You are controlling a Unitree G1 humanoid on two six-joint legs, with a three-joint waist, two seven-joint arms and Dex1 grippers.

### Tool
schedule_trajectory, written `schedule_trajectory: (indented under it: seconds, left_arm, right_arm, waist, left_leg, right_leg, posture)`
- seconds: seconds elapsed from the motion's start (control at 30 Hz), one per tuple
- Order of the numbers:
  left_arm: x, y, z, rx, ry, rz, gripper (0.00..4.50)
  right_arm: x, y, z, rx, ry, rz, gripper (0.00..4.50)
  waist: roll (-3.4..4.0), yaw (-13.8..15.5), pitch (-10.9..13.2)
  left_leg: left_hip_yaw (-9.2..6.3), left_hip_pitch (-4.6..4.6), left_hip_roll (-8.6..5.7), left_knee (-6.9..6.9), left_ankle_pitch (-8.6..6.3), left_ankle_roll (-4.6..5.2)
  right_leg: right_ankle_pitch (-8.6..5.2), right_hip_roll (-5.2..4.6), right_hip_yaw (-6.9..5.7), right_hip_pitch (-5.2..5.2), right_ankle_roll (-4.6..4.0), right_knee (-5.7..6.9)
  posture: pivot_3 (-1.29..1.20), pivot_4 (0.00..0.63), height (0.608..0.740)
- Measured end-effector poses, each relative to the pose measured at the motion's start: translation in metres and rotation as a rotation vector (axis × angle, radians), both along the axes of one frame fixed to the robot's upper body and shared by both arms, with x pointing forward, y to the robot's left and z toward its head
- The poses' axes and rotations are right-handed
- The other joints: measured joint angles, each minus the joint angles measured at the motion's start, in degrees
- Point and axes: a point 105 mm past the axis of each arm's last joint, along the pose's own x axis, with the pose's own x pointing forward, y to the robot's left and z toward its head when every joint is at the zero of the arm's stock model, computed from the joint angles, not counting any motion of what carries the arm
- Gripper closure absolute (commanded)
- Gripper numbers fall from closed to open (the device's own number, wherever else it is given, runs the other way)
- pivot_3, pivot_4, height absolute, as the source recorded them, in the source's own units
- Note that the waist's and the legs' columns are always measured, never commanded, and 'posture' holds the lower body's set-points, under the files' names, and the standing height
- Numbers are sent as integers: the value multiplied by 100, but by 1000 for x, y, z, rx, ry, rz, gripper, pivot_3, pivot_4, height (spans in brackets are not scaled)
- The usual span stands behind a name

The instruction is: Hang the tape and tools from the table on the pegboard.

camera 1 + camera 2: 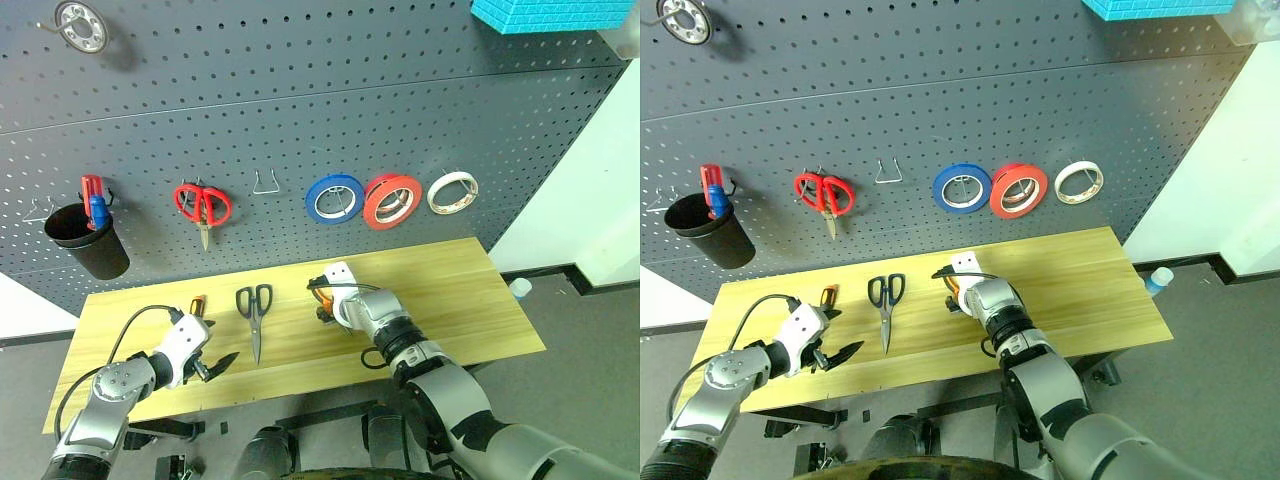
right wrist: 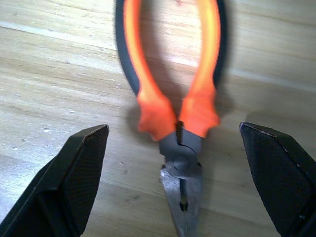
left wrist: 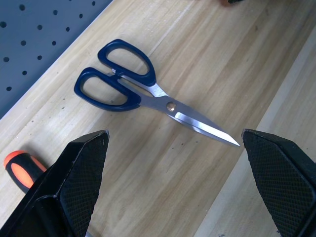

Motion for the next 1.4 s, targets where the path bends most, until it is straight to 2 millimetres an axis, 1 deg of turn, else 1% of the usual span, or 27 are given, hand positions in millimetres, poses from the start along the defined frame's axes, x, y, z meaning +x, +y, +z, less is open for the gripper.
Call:
schedule_trajectory:
  seconds: [0.3,0.53,0.63,0.77,0.8,1.1,1.17,1.2,1.23,1.27,1.33,1.37,1.4]
  left_arm:
    - [-1,0,-1,-1,1,1,0]
    - [0,-1,0,-3,-9,-4,0]
    - [0,-1,0,-4,-10,-4,0]
    - [0,-1,0,-5,-10,-3,0]
    - [0,-1,0,-6,-10,-3,0]
    - [-1,-1,0,-7,-10,-2,0]
    - [-1,0,0,-7,-12,4,0]
    - [-1,1,0,-10,-16,14,0]
    - [-1,2,1,-15,-21,24,0]
    - [-1,3,2,-25,-29,36,0]
    - [0,5,5,-39,-50,52,0]
    - [1,7,9,-47,-66,64,0]
    - [0,10,10,-49,-75,75,0]
  right_arm:
    - [3,2,-9,-42,-53,67,75]
    - [14,0,-3,-61,-108,56,75]
    - [15,-2,-3,-57,-110,41,648]
    - [12,-4,-8,-54,-88,36,2085]
    - [12,-3,-8,-49,-87,36,2382]
    - [12,-1,-7,-30,-78,50,2426]
    - [11,3,-7,-25,-79,98,2426]
    - [11,10,-2,-18,-94,157,2426]
    - [13,17,4,-6,-119,210,2426]
    - [13,28,14,26,-171,283,2426]
    - [8,40,31,68,-262,424,2426]
    - [2,41,40,76,-317,512,2426]
    - [-3,38,45,78,-349,568,2426]
  waist:
    - [0,-4,0]
    - [0,-3,0]
    - [0,-4,0]
    - [0,-6,0]
    - [0,-7,0]
    - [-1,-15,-1]
    - [-1,-24,0]
    - [0,-44,0]
    - [1,-67,0]
    - [-2,-85,-2]
    - [-2,-96,-2]
    - [-4,-87,-2]
    - [-4,-57,-2]
  left_leg:
    - [0,0,0,-1,0,0]
    - [0,0,0,-2,0,0]
    - [0,0,0,-3,0,0]
    - [0,0,0,-4,0,0]
    - [0,0,0,-4,0,0]
    - [-1,0,0,-4,0,0]
    - [-1,0,0,-4,0,0]
    - [-1,-4,0,-4,0,0]
    - [-2,-5,0,-5,0,0]
    - [-6,-5,0,-9,1,-1]
    - [-7,-6,0,-15,1,-2]
    - [-8,-8,0,-17,1,-2]
    - [-11,-12,-1,-17,3,-5]
  right_leg:
    - [0,0,0,-1,0,1]
    - [0,0,1,-3,-1,2]
    - [0,0,1,-3,-1,1]
    - [0,1,1,-3,-1,2]
    - [0,0,1,-3,-1,2]
    - [0,1,1,-3,-1,2]
    - [0,1,2,-4,-1,3]
    - [0,2,2,-9,-1,4]
    - [0,1,2,-10,0,4]
    - [0,2,1,-10,1,3]
    - [-5,1,1,-11,8,2]
    - [-6,1,1,-11,10,-1]
    - [-8,-1,-1,-11,13,-5]
  posture:
    - [-48,82,738]
    - [-48,79,738]
    - [-49,78,738]
    - [-49,77,738]
    - [-50,77,738]
    - [-41,76,738]
    - [-38,75,738]
    - [-38,75,738]
    - [-39,75,738]
    - [-44,77,738]
    - [-53,77,738]
    - [-53,77,738]
    - [-59,76,738]
